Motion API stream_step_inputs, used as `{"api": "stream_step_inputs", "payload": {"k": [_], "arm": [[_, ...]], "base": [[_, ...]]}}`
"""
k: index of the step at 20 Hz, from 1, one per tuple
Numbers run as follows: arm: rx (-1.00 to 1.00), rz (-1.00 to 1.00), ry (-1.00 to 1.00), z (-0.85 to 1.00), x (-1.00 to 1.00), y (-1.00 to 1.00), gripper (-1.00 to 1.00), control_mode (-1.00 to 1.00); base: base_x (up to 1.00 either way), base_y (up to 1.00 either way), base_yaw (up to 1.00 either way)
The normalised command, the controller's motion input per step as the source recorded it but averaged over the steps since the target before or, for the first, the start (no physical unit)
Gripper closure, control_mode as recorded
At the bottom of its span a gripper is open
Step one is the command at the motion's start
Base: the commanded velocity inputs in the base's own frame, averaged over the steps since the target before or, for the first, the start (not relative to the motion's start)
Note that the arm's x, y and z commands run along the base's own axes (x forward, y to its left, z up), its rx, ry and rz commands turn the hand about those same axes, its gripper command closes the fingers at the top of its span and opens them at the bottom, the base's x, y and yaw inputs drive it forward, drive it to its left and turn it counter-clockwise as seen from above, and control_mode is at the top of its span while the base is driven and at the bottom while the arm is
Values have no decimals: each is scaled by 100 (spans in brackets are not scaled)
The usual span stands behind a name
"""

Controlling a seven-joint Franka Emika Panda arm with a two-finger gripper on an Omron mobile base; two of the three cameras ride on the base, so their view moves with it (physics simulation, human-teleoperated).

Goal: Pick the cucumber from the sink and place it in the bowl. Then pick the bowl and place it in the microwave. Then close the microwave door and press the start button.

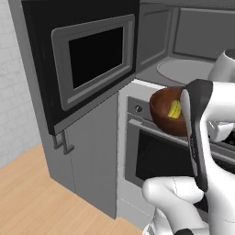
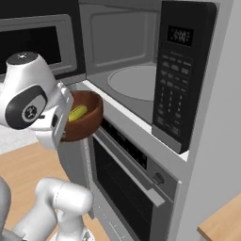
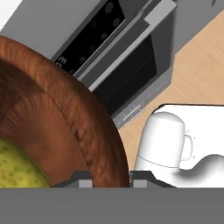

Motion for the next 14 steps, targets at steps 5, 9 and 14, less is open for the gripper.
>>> {"api": "stream_step_inputs", "payload": {"k": [5, 9, 14], "arm": [[0, -5, -34, 60, -31, -10, 100, -100], [0, -26, -33, 56, -3, -6, 100, -100], [0, -37, -20, 50, 5, -1, 100, -100]], "base": [[0, 0, 0], [0, 0, 0], [0, 0, 0]]}}
